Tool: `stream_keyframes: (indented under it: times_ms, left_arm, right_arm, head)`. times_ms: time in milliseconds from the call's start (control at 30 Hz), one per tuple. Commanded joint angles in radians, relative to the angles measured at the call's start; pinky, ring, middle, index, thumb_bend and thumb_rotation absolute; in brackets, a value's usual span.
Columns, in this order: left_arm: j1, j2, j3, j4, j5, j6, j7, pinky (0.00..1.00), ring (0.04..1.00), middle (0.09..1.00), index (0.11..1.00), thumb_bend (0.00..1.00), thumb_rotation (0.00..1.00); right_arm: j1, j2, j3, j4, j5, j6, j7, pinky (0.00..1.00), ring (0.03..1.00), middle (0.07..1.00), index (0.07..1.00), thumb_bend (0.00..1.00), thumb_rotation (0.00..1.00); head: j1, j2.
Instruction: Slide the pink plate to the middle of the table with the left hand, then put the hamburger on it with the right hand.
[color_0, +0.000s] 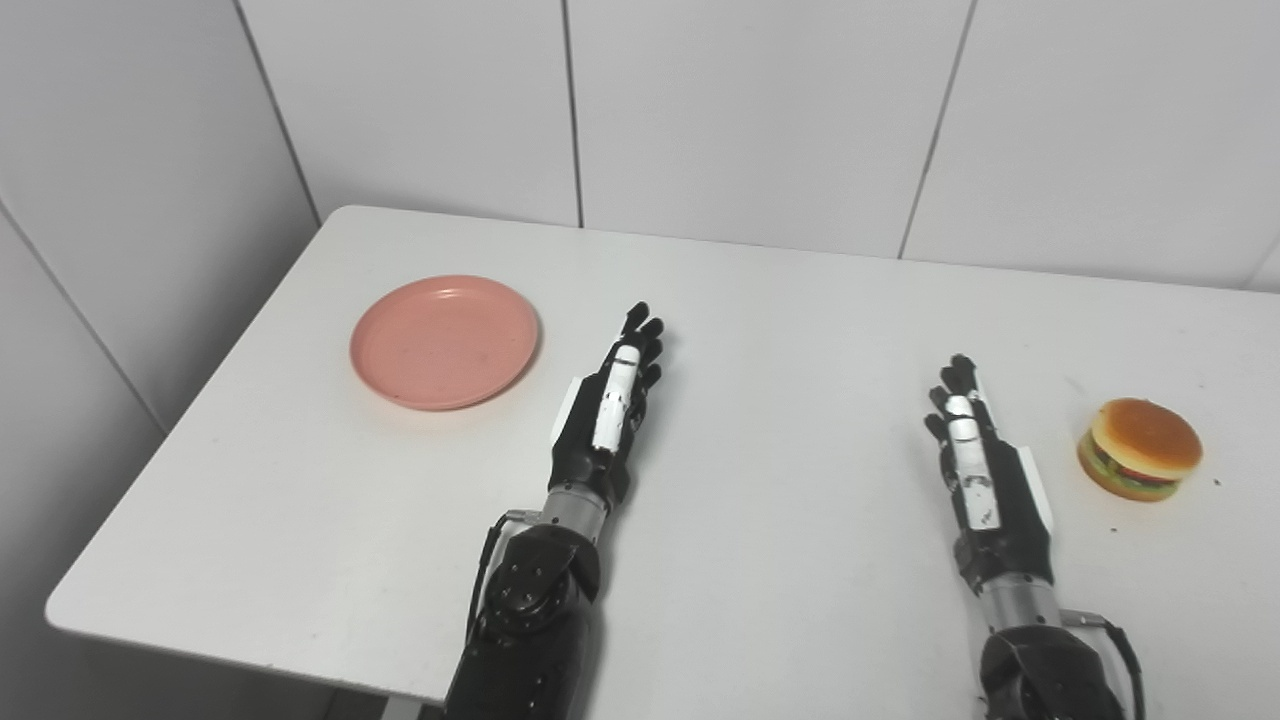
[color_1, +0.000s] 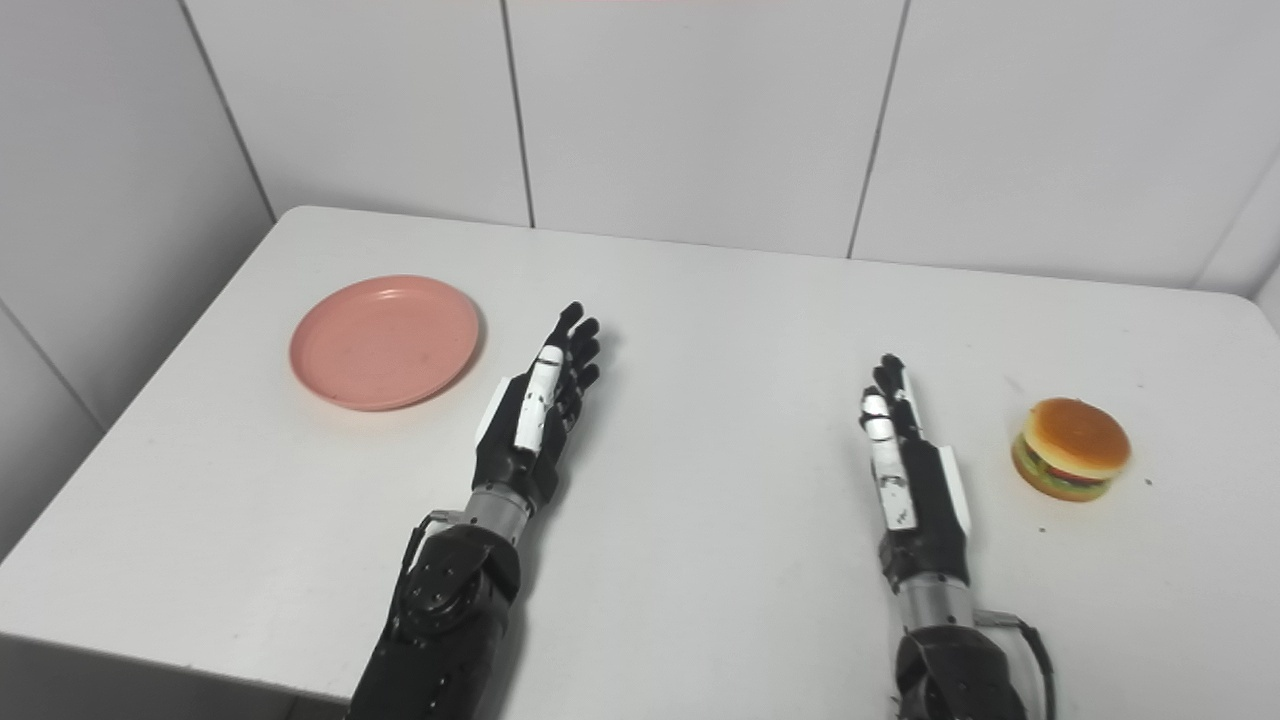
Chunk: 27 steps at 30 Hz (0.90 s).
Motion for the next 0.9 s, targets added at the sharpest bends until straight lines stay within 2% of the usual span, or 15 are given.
stream_keyframes:
  times_ms: [0,133,267,367,433,600,867]
  left_arm:
    - [-0.066,0.007,0.002,-0.050,-0.004,0.007,0.004,0.94,0.920,0.903,0.881,0.49,1.00]
    - [-0.114,0.033,0.037,-0.083,-0.009,0.042,0.022,0.87,0.854,0.843,0.826,0.50,1.00]
    - [-0.143,0.060,0.074,-0.092,-0.023,0.049,0.029,0.83,0.820,0.812,0.790,0.51,1.00]
    - [-0.162,0.079,0.102,-0.099,-0.030,0.053,0.042,0.78,0.788,0.779,0.756,0.50,1.00]
    - [-0.175,0.106,0.117,-0.088,-0.034,0.033,0.034,0.75,0.772,0.766,0.744,0.50,1.00]
    - [-0.213,0.169,0.157,-0.089,-0.012,0.040,0.073,0.68,0.710,0.707,0.683,0.52,1.00]
    - [-0.281,0.263,0.212,-0.026,-0.010,0.041,0.098,0.62,0.685,0.686,0.668,0.49,1.00]
  right_arm:
    - [-0.021,-0.009,-0.013,0.028,0.027,-0.085,0.023,1.00,0.989,1.000,1.000,0.61,0.89]
    - [-0.019,-0.036,-0.028,0.064,0.032,-0.130,0.038,1.00,0.993,1.000,1.000,0.59,0.90]
    - [-0.018,-0.053,-0.032,0.075,0.024,-0.152,0.042,1.00,0.983,1.000,1.000,0.57,0.94]
    - [-0.020,-0.055,-0.036,0.081,0.028,-0.157,0.043,1.00,0.980,0.998,1.000,0.57,0.94]
    - [-0.017,-0.054,-0.038,0.071,0.029,-0.147,0.042,1.00,0.981,0.998,1.000,0.56,0.94]
    - [-0.016,-0.056,-0.039,0.065,0.022,-0.152,0.041,1.00,0.983,0.997,1.000,0.51,0.96]
    - [-0.009,-0.056,-0.040,0.052,0.036,-0.146,0.054,1.00,0.996,1.000,1.000,0.48,0.96]
  head:
    - [0.032,-0.012]
    - [0.110,-0.040]
    - [0.143,-0.052]
    - [0.152,-0.056]
    - [0.155,-0.057]
    - [0.155,-0.058]
    - [0.165,-0.062]
